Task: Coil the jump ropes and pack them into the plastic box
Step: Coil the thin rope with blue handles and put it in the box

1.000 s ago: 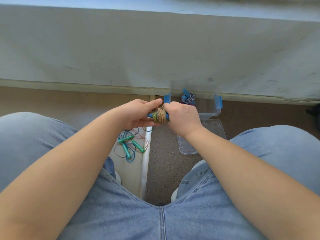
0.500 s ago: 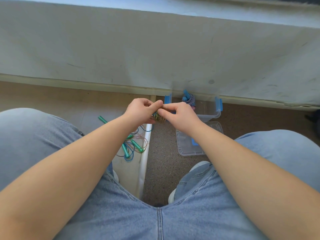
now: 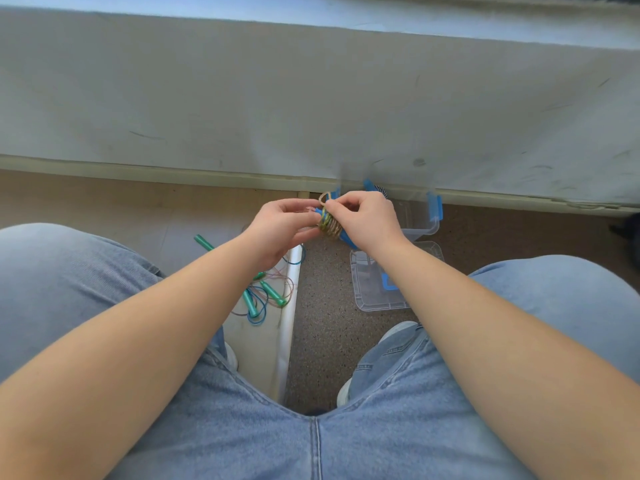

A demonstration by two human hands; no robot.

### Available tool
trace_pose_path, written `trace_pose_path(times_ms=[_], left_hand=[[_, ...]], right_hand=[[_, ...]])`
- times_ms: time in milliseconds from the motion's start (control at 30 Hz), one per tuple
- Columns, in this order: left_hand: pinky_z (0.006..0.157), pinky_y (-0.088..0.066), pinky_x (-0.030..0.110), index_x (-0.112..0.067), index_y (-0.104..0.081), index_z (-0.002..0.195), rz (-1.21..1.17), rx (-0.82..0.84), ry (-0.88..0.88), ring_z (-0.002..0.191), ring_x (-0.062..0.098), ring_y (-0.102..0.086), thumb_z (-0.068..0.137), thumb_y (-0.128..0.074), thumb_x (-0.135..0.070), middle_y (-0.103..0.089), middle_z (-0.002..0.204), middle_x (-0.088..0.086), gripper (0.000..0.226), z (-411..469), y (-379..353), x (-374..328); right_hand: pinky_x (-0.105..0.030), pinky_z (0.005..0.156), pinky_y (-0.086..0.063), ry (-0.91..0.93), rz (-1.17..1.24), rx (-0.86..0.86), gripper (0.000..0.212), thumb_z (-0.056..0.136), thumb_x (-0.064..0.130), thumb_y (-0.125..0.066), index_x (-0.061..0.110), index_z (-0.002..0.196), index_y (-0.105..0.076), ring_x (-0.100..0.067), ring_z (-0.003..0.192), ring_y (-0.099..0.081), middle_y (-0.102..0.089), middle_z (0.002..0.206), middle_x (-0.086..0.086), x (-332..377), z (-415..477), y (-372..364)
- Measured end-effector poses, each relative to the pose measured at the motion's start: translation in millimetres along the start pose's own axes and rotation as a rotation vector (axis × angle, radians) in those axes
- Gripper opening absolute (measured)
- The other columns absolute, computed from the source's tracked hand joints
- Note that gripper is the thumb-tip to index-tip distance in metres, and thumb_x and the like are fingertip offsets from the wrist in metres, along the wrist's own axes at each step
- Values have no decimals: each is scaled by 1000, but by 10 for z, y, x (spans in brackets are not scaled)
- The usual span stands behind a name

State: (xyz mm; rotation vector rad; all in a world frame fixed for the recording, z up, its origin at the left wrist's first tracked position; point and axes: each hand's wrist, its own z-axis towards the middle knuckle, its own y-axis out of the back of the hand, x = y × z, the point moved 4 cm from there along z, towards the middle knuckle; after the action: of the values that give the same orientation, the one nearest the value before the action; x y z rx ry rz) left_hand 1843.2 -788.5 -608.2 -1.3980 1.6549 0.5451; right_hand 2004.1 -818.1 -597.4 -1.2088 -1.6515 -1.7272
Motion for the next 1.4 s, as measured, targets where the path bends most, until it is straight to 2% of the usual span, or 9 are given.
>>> trace_pose_path(times_ms=[167,300,467,600,733,933,1033,1233,1400], left_hand=[[71,-59,24,-3,-71,105,105,-24,-130,85,21,-72,92,-59,6,-70,92,13,20,-15,-42,-54],[76,-61,33,-12,-71,99,237,-61,-207,86,21,-71,92,-63,-2,-70,97,15,15,-14,-49,-55],[79,-55,26,-21,-73,92,367,-125,-281,79,6,-65,88,-68,-9,-73,87,-2,14,5,-45,-98],[63,-46,19,-21,-72,95,343,-114,-177,77,6,-57,91,-64,-12,-69,88,-5,12,8,-37,-90],[62,-46,26,-22,-69,96,256,-82,-202,79,12,-57,90,-65,-9,-67,87,-3,15,26,-12,-101],[76,-57,30,-35,-66,94,906,0,-560,79,1,-66,87,-65,-11,-69,89,-13,25,-65,-20,-196],[77,-57,33,-35,-65,98,1021,38,-609,78,-5,-64,87,-65,-11,-67,88,-17,27,-79,-40,-182],[69,-52,24,-33,-70,94,693,-156,-373,69,5,-62,83,-64,-22,-70,80,-11,15,-2,-15,-156],[49,-39,22,-16,-71,85,354,-230,-88,62,13,-46,83,-54,-13,-55,72,0,17,76,72,-124]], right_hand=[[-27,78,-52,73,-68,-18,20,93,30,-66,16,89,-79,-8,81,-67,-74,80,8,27,24,44],[-27,88,-52,106,-72,10,17,94,23,-65,18,101,-79,-6,90,-67,-76,93,6,58,39,59],[-28,100,-51,151,-109,124,34,95,11,-58,23,124,-71,-11,110,-66,-74,116,3,88,11,-2],[-35,97,-53,159,-87,109,32,96,11,-56,20,122,-73,-16,106,-66,-73,113,0,59,22,-11],[-30,84,-56,84,4,155,34,95,7,-52,22,114,-76,-5,86,-66,-73,94,8,57,53,-37],[-19,65,-48,38,-104,318,43,93,3,-45,24,115,-75,0,73,-59,-69,89,9,41,13,-41],[-16,60,-41,86,-196,404,44,93,1,-44,26,112,-75,0,69,-57,-64,82,15,65,-29,-29],[-22,80,-49,109,-74,256,36,94,4,-49,23,114,-72,-7,92,-63,-68,98,10,56,12,-42],[-30,87,-52,214,0,113,26,92,4,-54,20,100,-72,-12,93,-65,-70,98,3,94,-14,-119]])
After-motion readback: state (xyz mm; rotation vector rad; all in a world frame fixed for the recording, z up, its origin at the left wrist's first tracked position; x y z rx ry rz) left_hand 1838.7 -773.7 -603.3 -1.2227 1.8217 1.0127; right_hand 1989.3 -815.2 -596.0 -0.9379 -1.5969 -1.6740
